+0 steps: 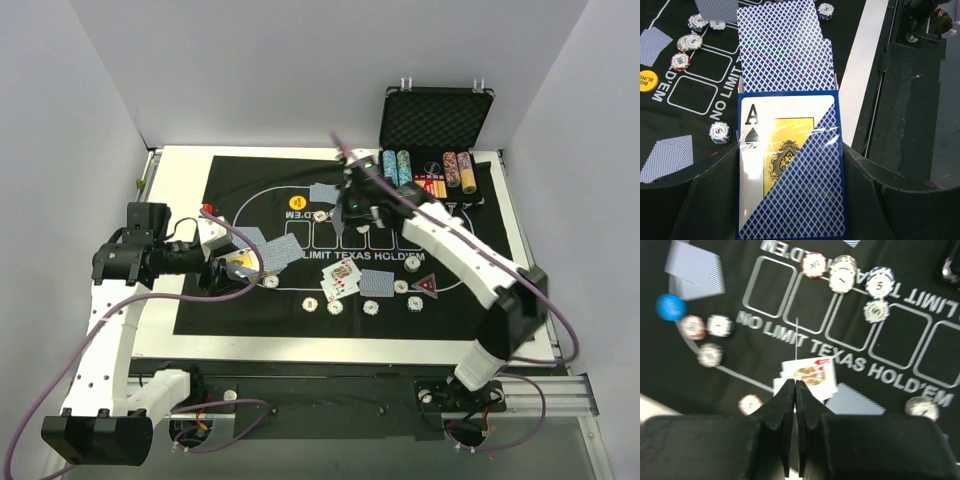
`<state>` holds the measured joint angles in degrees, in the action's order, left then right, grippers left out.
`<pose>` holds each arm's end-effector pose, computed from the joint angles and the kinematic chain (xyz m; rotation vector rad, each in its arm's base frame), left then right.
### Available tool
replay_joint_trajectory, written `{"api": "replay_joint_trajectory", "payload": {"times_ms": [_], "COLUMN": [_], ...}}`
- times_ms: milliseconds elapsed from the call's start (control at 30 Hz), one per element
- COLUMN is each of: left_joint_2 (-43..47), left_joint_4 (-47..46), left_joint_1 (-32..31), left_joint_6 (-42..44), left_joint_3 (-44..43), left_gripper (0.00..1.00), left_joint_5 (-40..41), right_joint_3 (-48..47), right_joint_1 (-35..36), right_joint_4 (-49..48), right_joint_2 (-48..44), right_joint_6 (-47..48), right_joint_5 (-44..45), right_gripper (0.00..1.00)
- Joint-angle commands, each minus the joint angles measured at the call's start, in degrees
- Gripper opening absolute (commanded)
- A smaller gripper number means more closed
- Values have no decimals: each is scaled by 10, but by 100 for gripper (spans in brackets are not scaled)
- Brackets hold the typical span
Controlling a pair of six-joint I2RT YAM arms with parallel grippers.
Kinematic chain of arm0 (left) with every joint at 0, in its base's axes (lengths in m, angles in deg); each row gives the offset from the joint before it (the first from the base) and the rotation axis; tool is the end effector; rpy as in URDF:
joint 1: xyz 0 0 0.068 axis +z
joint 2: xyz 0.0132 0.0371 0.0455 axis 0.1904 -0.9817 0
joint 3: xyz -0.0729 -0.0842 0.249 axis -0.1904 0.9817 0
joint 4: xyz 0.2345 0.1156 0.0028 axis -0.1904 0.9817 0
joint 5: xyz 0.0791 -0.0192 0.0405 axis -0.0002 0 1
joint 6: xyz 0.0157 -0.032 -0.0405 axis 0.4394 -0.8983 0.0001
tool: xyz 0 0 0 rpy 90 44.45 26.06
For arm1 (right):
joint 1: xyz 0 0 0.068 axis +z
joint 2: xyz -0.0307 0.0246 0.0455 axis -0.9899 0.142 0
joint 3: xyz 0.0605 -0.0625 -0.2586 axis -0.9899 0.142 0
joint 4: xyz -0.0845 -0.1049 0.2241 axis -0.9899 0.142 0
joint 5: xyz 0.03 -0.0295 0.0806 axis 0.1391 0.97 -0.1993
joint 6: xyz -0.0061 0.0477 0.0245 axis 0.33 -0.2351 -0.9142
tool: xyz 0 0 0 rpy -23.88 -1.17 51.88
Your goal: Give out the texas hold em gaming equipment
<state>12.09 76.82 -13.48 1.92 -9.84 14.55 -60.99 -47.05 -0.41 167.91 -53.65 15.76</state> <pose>0.1663 -0.0382 0.3604 1.2147 1.7086 -0.8586 0.2960 0.2096 0.3717 -0.3097 2.1096 0.6899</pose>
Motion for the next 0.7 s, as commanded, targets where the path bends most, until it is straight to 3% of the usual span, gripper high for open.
{"api": "replay_joint_trajectory", "payload": {"times_ms": [0, 300, 667], "left_joint_2": [13, 9, 8], "left_joint_4": [19, 48, 80], "left_joint_1": [6, 8, 9], "left_joint_6": [17, 35, 51], "left_joint_3": [-30, -42, -57], "left_gripper": [6, 6, 6], "left_joint_5": [-33, -34, -39], "right_joint_3": [-58, -170, -242], "right_joint_1": [77, 132, 142], "right_joint_4": [51, 36, 32], "right_joint_2": [101, 283, 381], "right_joint_6": [174, 240, 213], "right_joint_5": [237, 357, 313], "right_gripper": [0, 0, 0]}}
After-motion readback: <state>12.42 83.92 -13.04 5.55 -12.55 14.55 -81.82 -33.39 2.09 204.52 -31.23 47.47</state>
